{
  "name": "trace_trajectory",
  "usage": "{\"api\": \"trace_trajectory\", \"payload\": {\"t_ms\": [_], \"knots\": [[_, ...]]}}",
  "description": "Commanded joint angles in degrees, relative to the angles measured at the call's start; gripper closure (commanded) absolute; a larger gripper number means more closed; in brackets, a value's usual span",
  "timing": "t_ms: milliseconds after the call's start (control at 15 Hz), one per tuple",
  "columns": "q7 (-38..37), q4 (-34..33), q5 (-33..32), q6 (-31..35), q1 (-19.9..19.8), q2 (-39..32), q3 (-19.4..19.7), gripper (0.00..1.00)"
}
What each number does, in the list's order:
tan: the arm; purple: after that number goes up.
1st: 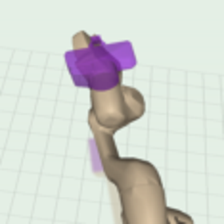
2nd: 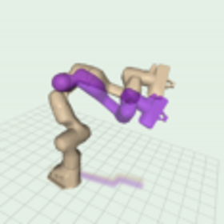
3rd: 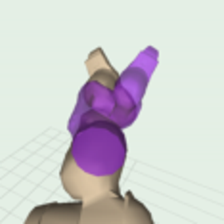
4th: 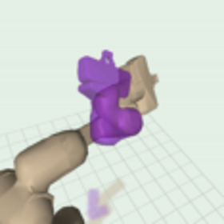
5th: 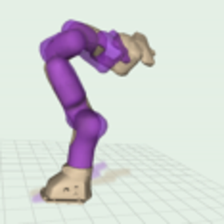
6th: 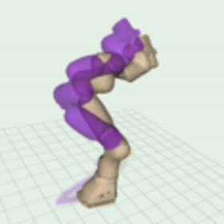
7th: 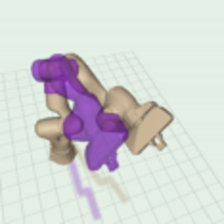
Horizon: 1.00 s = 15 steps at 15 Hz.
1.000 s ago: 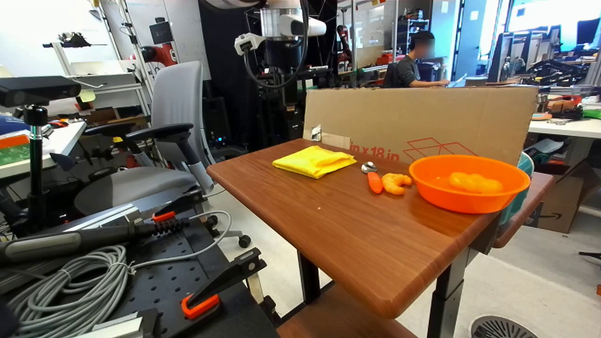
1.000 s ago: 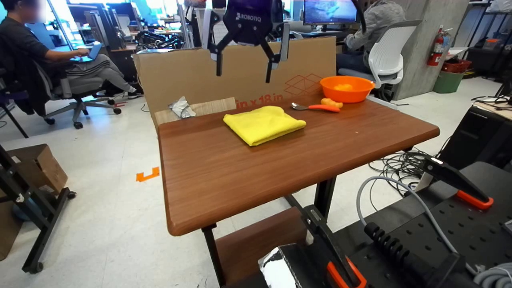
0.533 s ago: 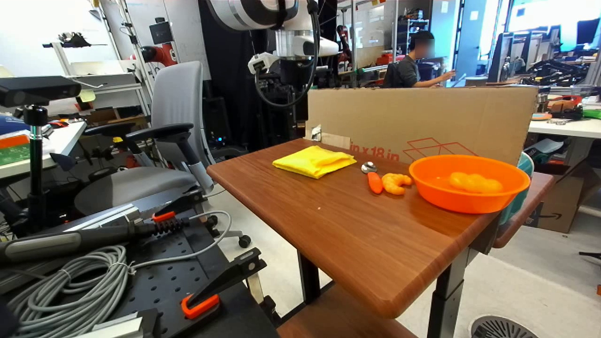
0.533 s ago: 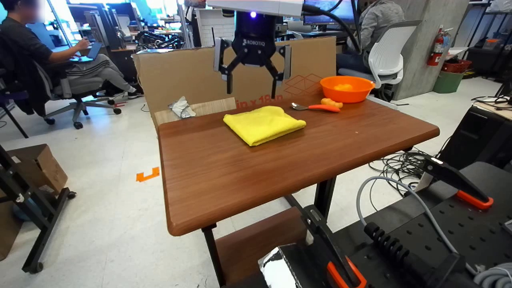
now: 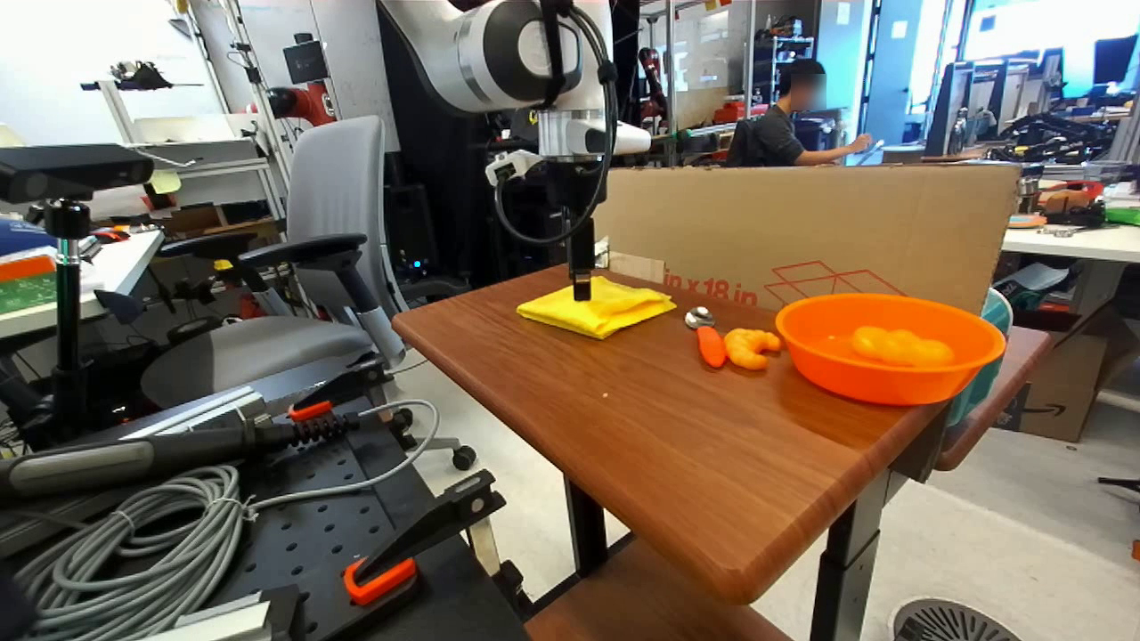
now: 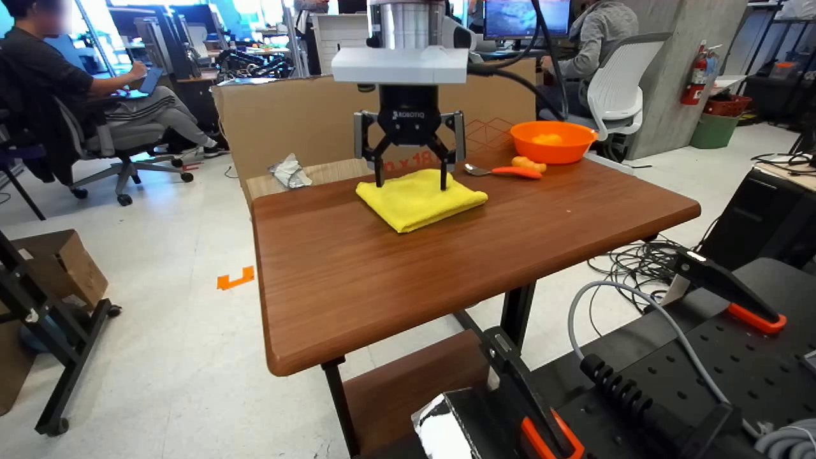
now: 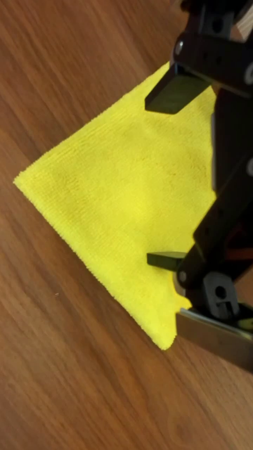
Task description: Bring the towel closer to the bowl
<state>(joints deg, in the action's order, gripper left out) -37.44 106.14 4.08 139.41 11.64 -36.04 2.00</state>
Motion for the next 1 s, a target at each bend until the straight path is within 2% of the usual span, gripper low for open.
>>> {"api": "trace_trajectory", "payload": {"t_ms": [0, 933], "knots": [[-2.61, -3.37, -1.64, -1.07, 1.51, -3.40, 1.90, 0.00], [-1.90, -2.36, -2.10, -0.71, 0.31, -5.39, 4.71, 0.00]]}}
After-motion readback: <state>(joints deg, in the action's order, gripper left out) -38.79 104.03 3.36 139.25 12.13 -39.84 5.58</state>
